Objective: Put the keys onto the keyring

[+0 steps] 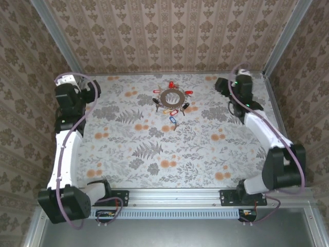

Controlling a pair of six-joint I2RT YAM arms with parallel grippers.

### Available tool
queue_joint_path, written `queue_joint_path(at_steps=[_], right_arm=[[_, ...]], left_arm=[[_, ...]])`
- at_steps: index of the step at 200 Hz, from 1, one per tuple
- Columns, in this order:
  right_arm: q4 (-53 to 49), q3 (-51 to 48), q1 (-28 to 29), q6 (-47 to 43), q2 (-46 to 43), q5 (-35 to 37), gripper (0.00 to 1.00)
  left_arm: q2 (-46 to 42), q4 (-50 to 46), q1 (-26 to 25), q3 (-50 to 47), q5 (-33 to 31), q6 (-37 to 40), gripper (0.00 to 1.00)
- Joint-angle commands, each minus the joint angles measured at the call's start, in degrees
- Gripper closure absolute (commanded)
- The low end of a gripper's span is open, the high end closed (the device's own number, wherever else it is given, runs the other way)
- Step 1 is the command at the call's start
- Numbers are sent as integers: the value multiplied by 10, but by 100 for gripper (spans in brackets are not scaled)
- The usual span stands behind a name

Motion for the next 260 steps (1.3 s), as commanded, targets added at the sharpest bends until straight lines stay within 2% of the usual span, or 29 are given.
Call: queue_joint_path(at_steps=[1,18,39,54,69,85,145,203,223,260], right_arm=[[-108,68,55,42,89,-38,33],[-134,127,86,65,161,-30,33],[-145,183,99,123,239,-58,36],[-199,252,99,166,304,-85,45],[-236,309,100,200,356,-101,52],[-226,337,100,218,388,-102,54],[-223,419,95,275,483,-141,62],[-213,430,91,287,517,-161,62],[-196,431,85,289,525,-176,68],[-152,434,75,319,554,-222,73]], left_arm=[[58,-153,-8,-10,96,-49,0],[70,-163,-30,-21,119,-14,0],[58,-162,-77,-48,62,26,0],[49,-156,-105,-61,23,24,0],[50,-146,-111,-69,44,3,0],[54,-134,-122,-75,57,0,0],[80,-142,-166,-62,53,5,0],[85,-151,-189,-62,32,14,0],[87,-155,-203,-58,26,22,0],[90,-165,-239,-56,-7,47,0]])
